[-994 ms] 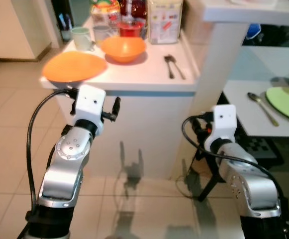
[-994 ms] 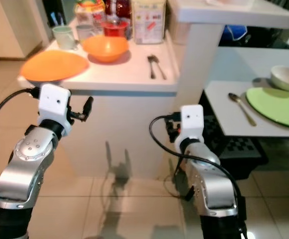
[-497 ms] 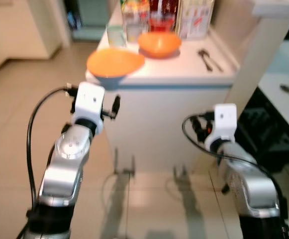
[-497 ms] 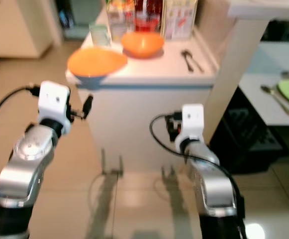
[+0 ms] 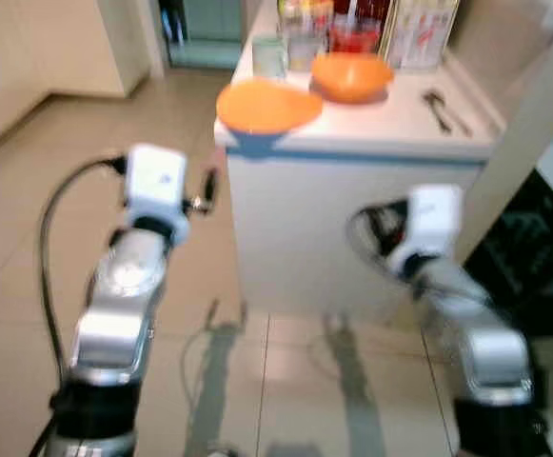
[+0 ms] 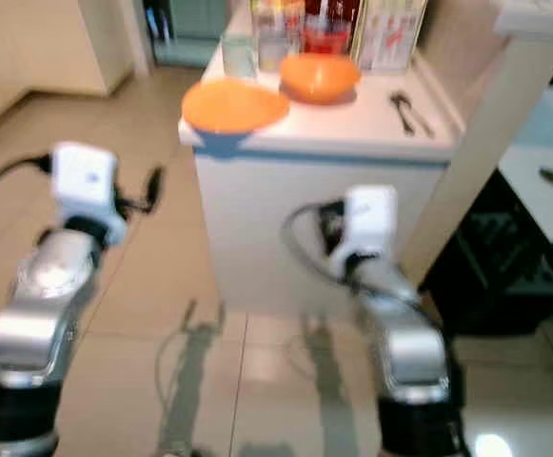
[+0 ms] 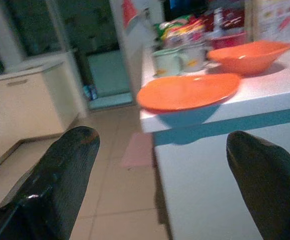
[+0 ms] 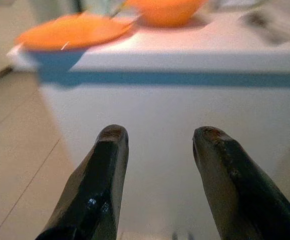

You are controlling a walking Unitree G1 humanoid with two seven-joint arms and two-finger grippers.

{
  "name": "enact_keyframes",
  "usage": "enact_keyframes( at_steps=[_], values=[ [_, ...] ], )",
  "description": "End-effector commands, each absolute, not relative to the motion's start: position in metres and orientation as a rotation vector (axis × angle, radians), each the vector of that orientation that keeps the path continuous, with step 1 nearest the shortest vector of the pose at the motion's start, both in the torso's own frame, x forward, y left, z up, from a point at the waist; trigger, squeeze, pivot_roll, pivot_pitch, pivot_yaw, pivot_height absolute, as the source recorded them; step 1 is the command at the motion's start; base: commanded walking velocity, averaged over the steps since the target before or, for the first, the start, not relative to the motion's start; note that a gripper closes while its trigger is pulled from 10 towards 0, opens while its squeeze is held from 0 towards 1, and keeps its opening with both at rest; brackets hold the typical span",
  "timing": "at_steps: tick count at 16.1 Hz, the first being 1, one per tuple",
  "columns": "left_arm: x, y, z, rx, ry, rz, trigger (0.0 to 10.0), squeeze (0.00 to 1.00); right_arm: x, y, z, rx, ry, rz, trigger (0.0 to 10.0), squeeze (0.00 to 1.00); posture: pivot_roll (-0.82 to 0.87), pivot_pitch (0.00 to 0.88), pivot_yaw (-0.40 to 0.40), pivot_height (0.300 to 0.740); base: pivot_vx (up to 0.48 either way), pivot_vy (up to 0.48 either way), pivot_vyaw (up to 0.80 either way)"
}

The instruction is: Setting the table

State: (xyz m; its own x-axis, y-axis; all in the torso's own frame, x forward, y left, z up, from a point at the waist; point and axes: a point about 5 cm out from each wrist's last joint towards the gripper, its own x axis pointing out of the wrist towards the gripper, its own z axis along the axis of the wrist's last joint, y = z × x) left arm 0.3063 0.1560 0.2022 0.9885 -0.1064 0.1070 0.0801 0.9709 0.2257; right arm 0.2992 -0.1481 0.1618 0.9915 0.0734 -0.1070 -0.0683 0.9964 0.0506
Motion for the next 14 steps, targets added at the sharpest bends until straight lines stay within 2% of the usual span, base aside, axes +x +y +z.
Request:
enact_keyframes(
  at_steps=[1, 4, 14],
  values=[
    [0.308, 0.16, 0.208, 0.226, -0.14, -0.085, 10.0, 0.0, 0.302, -0.146, 0.175, 0.044, 0.042, 0.066, 10.0, 0.0, 0.04, 0.0, -0.01, 0.74, 0.0, 0.0, 0.0],
    [0.308, 0.16, 0.21, 0.228, -0.152, -0.087, 10.0, 0.0, 0.305, -0.147, 0.187, -0.002, -0.017, 0.059, 10.0, 0.0, 0.04, 0.0, -0.009, 0.74, 0.08, 0.0, 0.17],
    [0.31, 0.158, 0.218, 0.262, -0.183, -0.117, 10.0, 0.0, 0.312, -0.152, 0.201, -0.005, -0.095, 0.018, 10.0, 0.0, 0.05, 0.0, -0.007, 0.74, 0.345, 0.0, 0.8]
  ],
)
